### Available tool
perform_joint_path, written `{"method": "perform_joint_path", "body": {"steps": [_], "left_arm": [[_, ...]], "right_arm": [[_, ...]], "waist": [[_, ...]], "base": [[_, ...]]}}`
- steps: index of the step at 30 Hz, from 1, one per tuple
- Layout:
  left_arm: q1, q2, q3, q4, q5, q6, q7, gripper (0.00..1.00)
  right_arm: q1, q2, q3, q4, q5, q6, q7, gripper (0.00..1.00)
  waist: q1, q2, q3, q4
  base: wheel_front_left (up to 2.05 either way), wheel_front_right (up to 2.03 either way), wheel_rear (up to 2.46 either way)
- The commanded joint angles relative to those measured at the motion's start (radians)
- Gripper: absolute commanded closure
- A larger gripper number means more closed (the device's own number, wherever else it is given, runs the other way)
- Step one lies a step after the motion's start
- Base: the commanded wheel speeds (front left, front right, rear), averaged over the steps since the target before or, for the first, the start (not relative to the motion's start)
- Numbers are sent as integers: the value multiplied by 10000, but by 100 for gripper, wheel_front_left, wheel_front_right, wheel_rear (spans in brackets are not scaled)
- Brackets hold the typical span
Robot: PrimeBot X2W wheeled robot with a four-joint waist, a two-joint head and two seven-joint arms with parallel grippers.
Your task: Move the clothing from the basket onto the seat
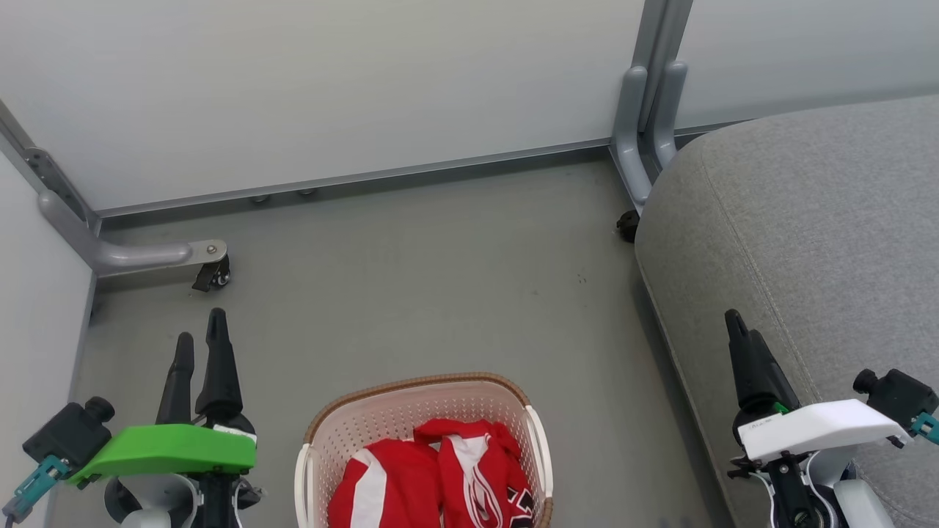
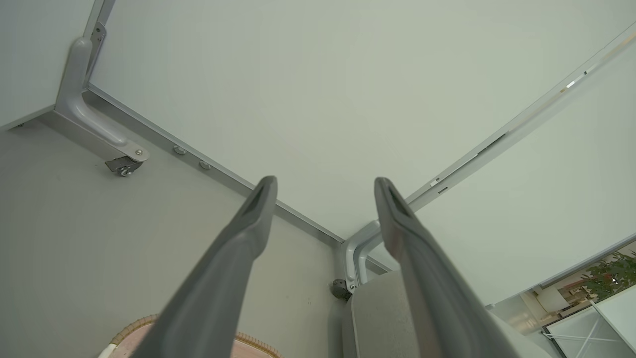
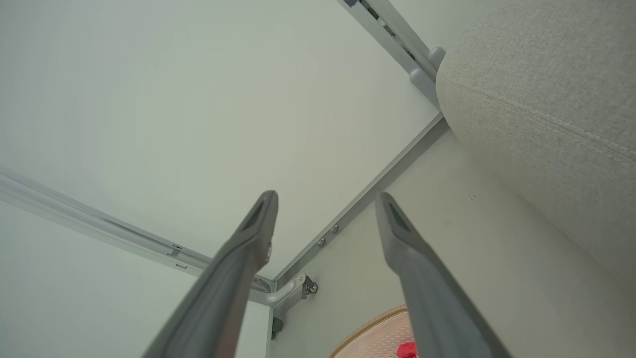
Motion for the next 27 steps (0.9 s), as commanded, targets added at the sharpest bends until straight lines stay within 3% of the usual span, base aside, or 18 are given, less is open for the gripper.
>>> {"method": "perform_joint_path", "body": {"steps": [1, 10, 27], "left_arm": [[-277, 71, -30, -137, 464, 38, -96, 0], [-301, 91, -281, -20, 2216, 165, -374, 0], [-335, 174, -593, -81, 4260, 476, -823, 0]], "right_arm": [[-258, -74, 62, -130, -399, 4, -114, 0], [-302, -85, 370, -197, -1761, 4, -389, 0], [-336, -103, 496, -238, -3847, 5, -843, 0]], "waist": [[0, 34, 8, 7], [0, 40, 63, 41], [0, 52, 121, 106]], "base": [[0, 0, 0], [0, 0, 0], [0, 0, 0]]}}
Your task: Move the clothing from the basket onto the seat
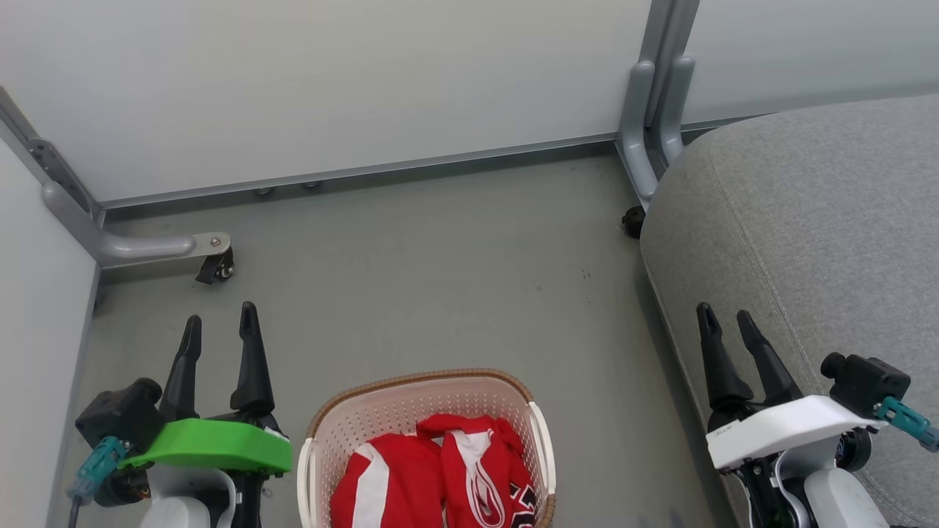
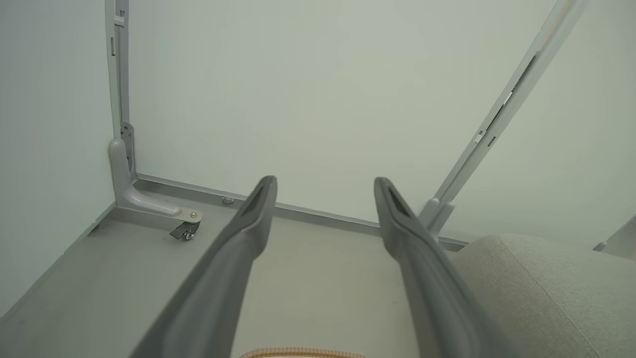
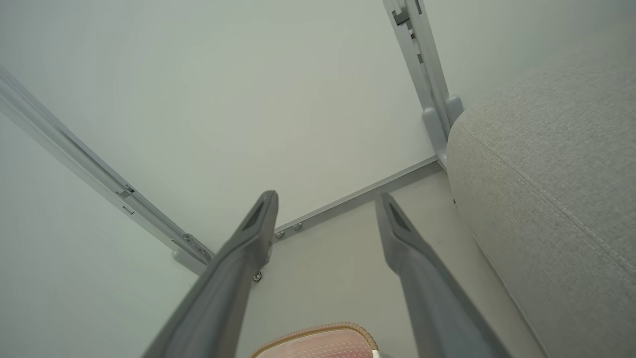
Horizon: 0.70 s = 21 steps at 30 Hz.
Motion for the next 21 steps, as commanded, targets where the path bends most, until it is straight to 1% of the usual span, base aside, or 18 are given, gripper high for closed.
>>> {"method": "perform_joint_path", "body": {"steps": [1, 21], "left_arm": [[-238, 96, -34, -101, 275, 95, -94, 0], [-256, 169, -291, -74, 2084, 328, -548, 0]], "right_arm": [[-182, -70, 21, -133, -275, 4, -102, 0], [-170, -83, 287, -133, -2155, 5, -564, 0]], "waist": [[0, 52, 5, 8], [0, 66, 52, 106]], "base": [[0, 0, 0], [0, 0, 0]]}}
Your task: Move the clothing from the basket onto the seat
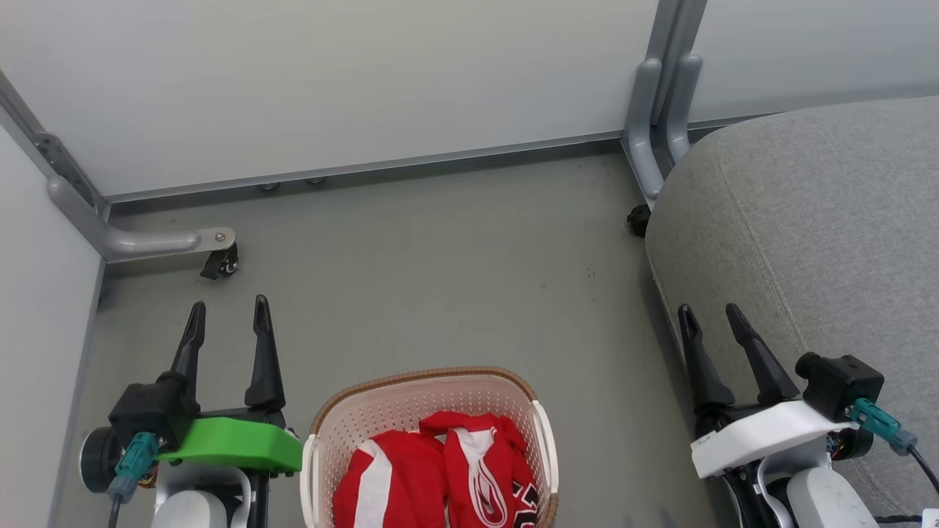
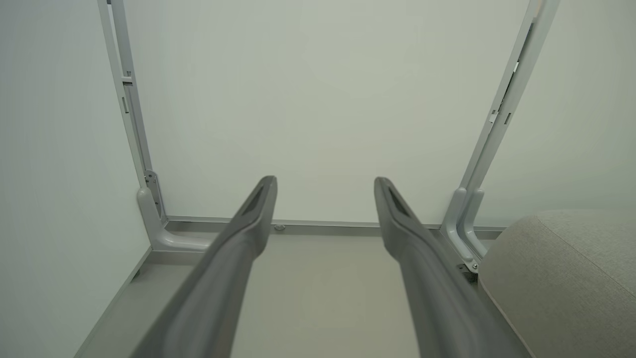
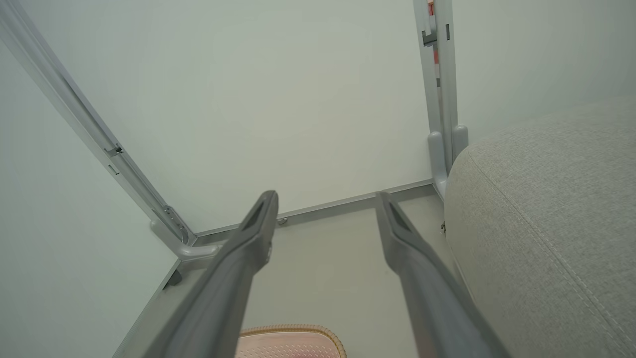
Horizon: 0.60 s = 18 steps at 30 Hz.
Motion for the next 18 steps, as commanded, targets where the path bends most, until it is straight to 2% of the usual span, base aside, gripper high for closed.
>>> {"method": "perform_joint_path", "body": {"steps": [1, 18], "left_arm": [[-157, 95, -25, -48, 237, 67, -102, 0], [-164, 57, -72, -29, 1380, 50, -424, 0]], "right_arm": [[-150, -58, 32, -68, -269, 3, -123, 0], [-146, -71, 164, 49, -1551, 4, -435, 0]], "waist": [[0, 67, 1, 8], [0, 78, 40, 68]], "base": [[0, 0, 0], [0, 0, 0]]}}
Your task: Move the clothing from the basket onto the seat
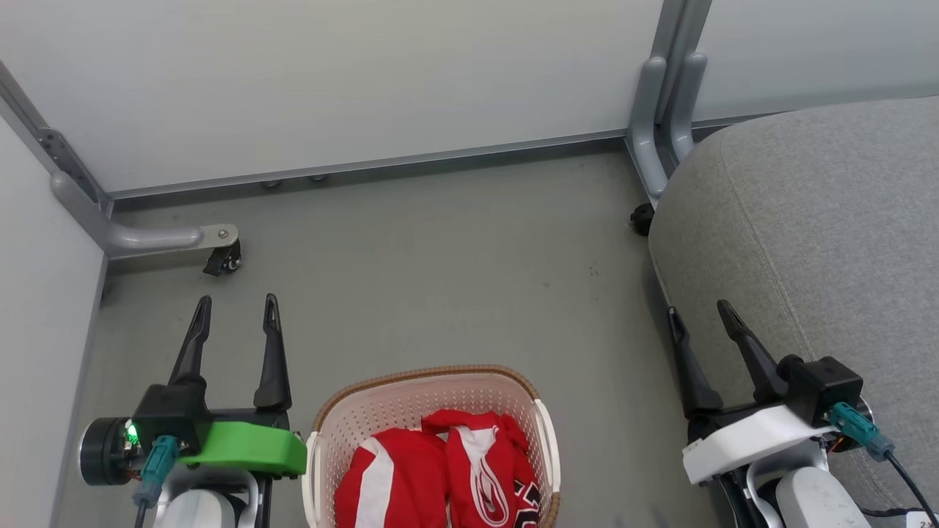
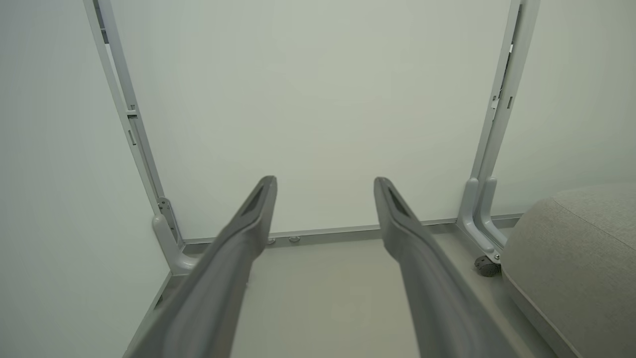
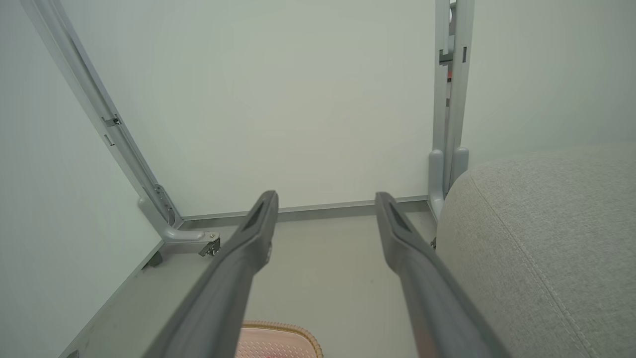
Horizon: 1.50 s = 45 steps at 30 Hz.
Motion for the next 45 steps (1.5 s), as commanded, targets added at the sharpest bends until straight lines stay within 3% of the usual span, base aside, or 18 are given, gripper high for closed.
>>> {"method": "perform_joint_path", "body": {"steps": [1, 12, 45], "left_arm": [[-140, 43, -4, -30, 210, 20, -103, 0], [-63, -11, -8, 135, 750, -95, -276, 0], [-276, -79, 78, 573, 338, -418, -268, 0]], "right_arm": [[-96, -61, 35, 8, -212, 4, -84, 0], [-99, -69, 81, 161, -908, 2, -268, 0], [-235, -64, 59, 277, -788, 2, -266, 0]], "waist": [[0, 80, -9, 5], [0, 87, -55, 31], [0, 87, 199, -296]], "base": [[0, 0, 0], [0, 0, 0], [0, 0, 0]]}}
